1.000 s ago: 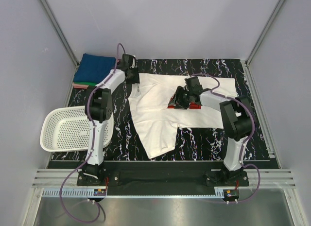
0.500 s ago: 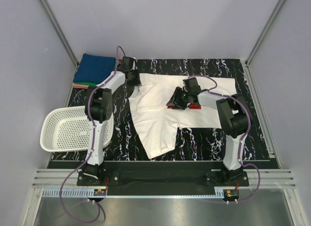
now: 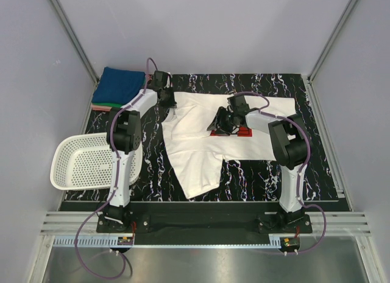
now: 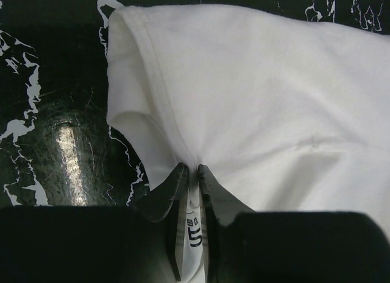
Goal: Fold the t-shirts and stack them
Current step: Fold the tshirt
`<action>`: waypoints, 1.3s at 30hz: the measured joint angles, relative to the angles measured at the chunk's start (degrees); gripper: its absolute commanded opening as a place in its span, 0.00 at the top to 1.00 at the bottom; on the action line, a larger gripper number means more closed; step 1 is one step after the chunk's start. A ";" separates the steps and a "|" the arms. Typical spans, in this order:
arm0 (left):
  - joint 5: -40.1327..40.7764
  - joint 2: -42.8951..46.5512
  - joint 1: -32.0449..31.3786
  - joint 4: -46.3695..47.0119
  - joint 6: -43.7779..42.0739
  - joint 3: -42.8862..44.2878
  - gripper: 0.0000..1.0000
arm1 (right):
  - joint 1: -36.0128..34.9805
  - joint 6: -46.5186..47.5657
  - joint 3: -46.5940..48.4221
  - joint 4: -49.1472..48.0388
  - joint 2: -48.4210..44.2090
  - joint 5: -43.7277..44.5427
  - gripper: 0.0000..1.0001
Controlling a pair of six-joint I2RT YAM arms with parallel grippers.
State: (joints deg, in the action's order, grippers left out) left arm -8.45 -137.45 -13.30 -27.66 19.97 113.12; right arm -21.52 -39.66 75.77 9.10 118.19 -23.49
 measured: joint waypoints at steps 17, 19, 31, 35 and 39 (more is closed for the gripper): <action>5.99 0.13 -0.07 -5.99 -0.68 2.23 0.50 | -0.04 -2.67 0.00 -0.17 0.28 -1.22 0.56; 6.36 0.57 -0.07 -6.51 -0.68 2.16 0.50 | -0.09 -3.21 0.00 -0.24 0.52 -1.31 0.56; 3.17 8.13 -1.25 -2.73 1.36 -4.02 0.73 | -0.31 -5.14 0.00 0.02 0.92 -1.42 0.60; 2.25 7.10 -1.55 -2.71 1.57 -3.85 0.74 | -0.31 -5.22 0.00 0.15 0.92 -1.42 0.76; 2.19 4.42 -1.51 -2.75 2.14 -3.74 0.71 | -0.31 -4.96 0.00 0.24 0.92 -1.44 0.95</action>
State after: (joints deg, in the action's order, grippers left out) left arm -6.26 -133.03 -14.81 -30.41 22.11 109.38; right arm -21.82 -44.62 75.77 9.34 119.11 -24.93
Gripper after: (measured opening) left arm 0.283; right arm 0.107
